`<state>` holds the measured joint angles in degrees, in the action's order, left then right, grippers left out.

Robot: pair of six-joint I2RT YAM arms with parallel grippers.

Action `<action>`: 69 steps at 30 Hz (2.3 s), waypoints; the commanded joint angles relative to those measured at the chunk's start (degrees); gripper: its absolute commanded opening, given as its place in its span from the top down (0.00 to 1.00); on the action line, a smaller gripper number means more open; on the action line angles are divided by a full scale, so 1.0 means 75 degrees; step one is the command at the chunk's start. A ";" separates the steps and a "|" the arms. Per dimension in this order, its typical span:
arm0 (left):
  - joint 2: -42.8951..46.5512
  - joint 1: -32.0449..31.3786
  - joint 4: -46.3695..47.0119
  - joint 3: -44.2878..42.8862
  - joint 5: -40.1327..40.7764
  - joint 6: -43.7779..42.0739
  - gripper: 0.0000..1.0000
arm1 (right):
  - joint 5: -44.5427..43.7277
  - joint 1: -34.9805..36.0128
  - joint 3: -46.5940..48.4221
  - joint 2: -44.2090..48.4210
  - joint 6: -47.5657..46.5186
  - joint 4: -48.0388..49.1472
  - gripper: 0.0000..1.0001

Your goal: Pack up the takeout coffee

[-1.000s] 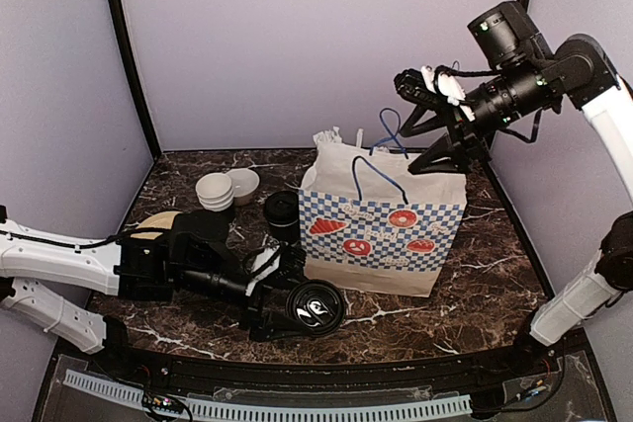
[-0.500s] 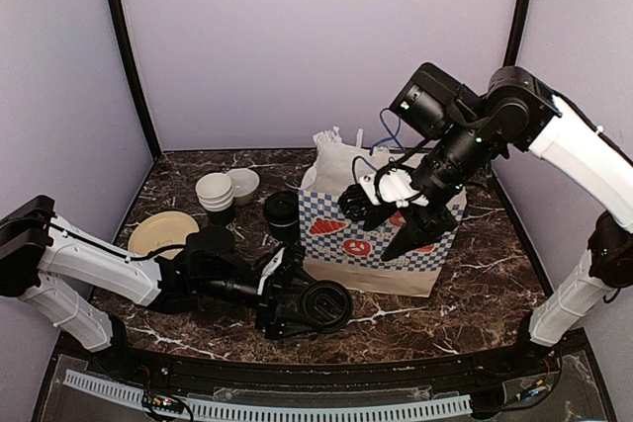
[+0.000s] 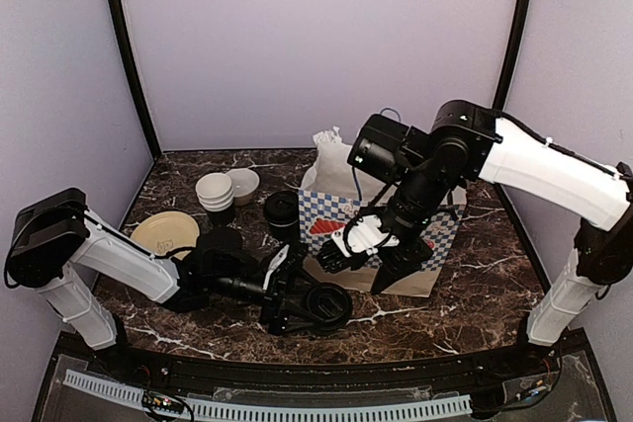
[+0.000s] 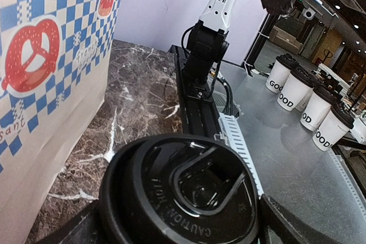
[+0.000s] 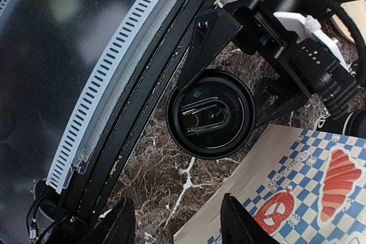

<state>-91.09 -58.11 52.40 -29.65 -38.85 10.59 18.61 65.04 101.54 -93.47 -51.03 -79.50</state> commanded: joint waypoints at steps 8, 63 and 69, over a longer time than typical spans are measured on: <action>-0.0075 0.0142 -0.0553 -0.0412 -0.0270 0.0175 0.01 | 0.0023 0.0083 -0.0925 -0.0343 -0.0131 0.0915 0.45; 0.5840 0.0159 -0.5524 -0.0070 0.5420 -0.1011 0.01 | -0.0853 0.0697 -0.1565 -0.1767 0.0862 0.2823 0.23; 0.5899 0.0166 -0.5703 -0.0264 0.5473 -0.1165 0.01 | -0.0866 0.0724 -0.1489 -0.1801 0.0770 0.2610 0.19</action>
<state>-48.31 -57.14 10.85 -29.47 1.30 3.38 12.93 69.65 90.87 -105.49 -45.10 -58.24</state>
